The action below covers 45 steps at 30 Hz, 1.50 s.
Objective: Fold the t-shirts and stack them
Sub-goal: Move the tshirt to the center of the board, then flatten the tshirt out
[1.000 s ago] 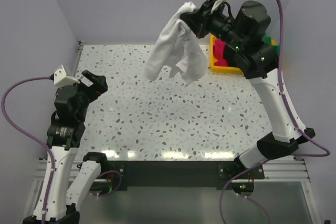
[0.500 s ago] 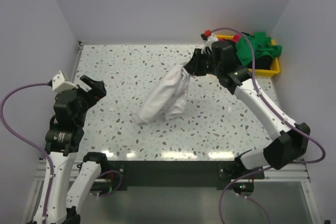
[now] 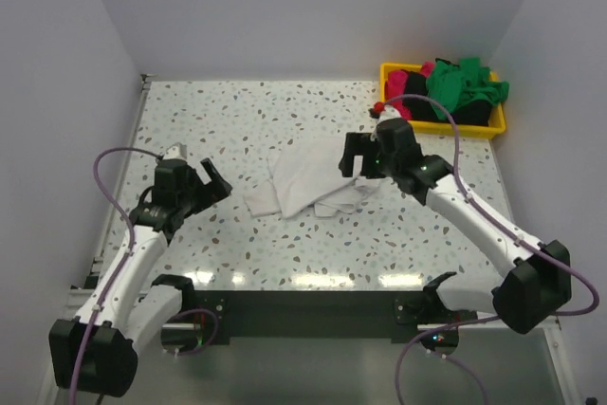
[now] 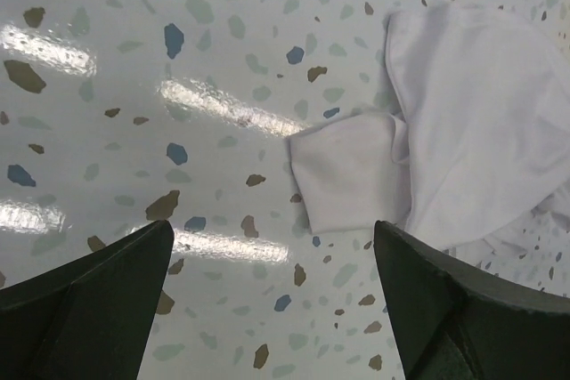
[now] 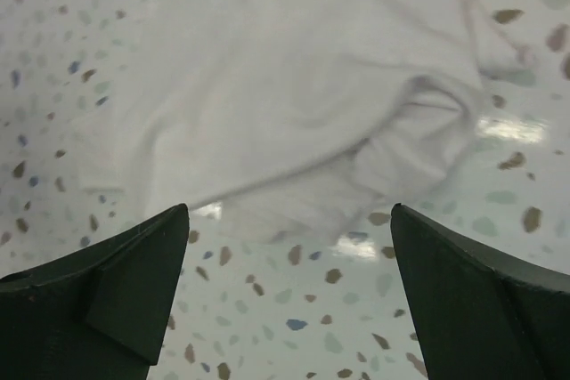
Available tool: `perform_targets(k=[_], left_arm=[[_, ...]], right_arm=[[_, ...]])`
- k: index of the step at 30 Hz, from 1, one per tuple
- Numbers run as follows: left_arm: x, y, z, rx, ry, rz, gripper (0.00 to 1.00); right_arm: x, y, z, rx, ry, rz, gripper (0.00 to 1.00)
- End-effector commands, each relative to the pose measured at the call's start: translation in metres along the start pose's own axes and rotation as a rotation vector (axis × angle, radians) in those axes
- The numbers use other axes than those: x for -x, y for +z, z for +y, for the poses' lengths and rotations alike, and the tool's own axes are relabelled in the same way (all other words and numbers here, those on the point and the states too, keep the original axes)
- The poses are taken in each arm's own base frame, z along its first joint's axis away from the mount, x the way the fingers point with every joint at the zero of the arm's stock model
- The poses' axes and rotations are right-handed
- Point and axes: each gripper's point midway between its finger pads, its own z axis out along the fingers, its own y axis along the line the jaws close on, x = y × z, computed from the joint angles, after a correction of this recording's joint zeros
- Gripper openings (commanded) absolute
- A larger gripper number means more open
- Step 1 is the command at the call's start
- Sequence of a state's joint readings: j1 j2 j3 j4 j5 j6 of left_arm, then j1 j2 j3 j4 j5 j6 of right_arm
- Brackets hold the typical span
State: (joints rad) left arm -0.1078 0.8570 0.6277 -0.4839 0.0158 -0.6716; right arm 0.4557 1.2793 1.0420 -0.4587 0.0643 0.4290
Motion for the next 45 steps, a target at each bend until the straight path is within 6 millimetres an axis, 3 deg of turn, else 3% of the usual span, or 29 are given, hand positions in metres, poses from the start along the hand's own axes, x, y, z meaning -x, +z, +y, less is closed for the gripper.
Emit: perform_targets(k=[1, 2, 3, 5, 9, 15, 17, 21, 26, 27, 29, 30, 32, 33, 35, 39, 40, 45], left_arm=[[-0.012, 0.011, -0.037, -0.144, 0.037, 0.028, 1.00], [-0.017, 0.013, -0.039, -0.136, 0.041, 0.040, 1.00], [-0.020, 0.017, -0.038, -0.108, 0.050, 0.043, 1.00], [-0.030, 0.021, -0.043, -0.106, 0.068, 0.071, 1.00], [-0.030, 0.025, -0.036, -0.067, 0.064, 0.064, 1.00], [-0.033, 0.026, -0.028, -0.044, 0.051, 0.053, 1.00], [-0.035, 0.028, -0.024, -0.028, 0.047, 0.055, 1.00], [-0.038, 0.029, -0.022, -0.021, 0.048, 0.062, 1.00], [-0.038, 0.031, -0.025, -0.042, 0.044, 0.059, 1.00], [-0.040, 0.032, -0.026, -0.046, 0.041, 0.065, 1.00], [-0.043, 0.034, -0.029, -0.064, 0.034, 0.076, 1.00], [-0.044, 0.035, -0.029, -0.068, 0.034, 0.081, 1.00], [-0.047, 0.038, -0.031, -0.087, 0.031, 0.084, 1.00], [-0.047, 0.040, -0.032, -0.089, 0.032, 0.082, 1.00], [-0.053, 0.043, -0.036, -0.110, 0.043, 0.110, 1.00], [-0.060, 0.049, -0.036, -0.099, 0.062, 0.140, 1.00], [-0.062, 0.050, -0.036, -0.100, 0.068, 0.146, 1.00], [-0.072, 0.054, -0.047, -0.143, 0.084, 0.173, 1.00]], right_arm=[[-0.025, -0.001, 0.058, 0.122, -0.128, 0.001, 0.99], [-0.038, 0.008, 0.067, 0.128, -0.142, 0.036, 0.99], [-0.051, 0.007, 0.092, 0.173, -0.187, 0.050, 0.99], [-0.076, 0.017, 0.121, 0.173, -0.255, 0.079, 0.99], [-0.111, 0.038, 0.149, 0.123, -0.286, 0.116, 0.99], [-0.135, 0.059, 0.179, 0.098, -0.290, 0.082, 0.88], [-0.145, 0.070, 0.183, 0.083, -0.284, 0.082, 0.81], [-0.146, 0.089, 0.170, -0.012, -0.240, 0.036, 0.63], [-0.139, 0.105, 0.151, -0.119, -0.230, -0.062, 0.55], [-0.141, 0.106, 0.153, -0.112, -0.222, -0.066, 0.41], [-0.140, 0.108, 0.154, -0.096, -0.211, -0.083, 0.31], [-0.139, 0.106, 0.156, -0.087, -0.209, -0.086, 0.20], [-0.139, 0.105, 0.156, -0.068, -0.231, -0.087, 0.11], [-0.133, 0.099, 0.157, -0.058, -0.238, -0.095, 0.00], [-0.129, 0.089, 0.154, -0.058, -0.263, -0.087, 0.00], [-0.099, 0.048, 0.146, -0.065, -0.341, -0.102, 0.00], [-0.082, 0.029, 0.148, -0.044, -0.335, -0.133, 0.00], [-0.057, -0.018, 0.122, -0.064, -0.375, -0.124, 0.00]])
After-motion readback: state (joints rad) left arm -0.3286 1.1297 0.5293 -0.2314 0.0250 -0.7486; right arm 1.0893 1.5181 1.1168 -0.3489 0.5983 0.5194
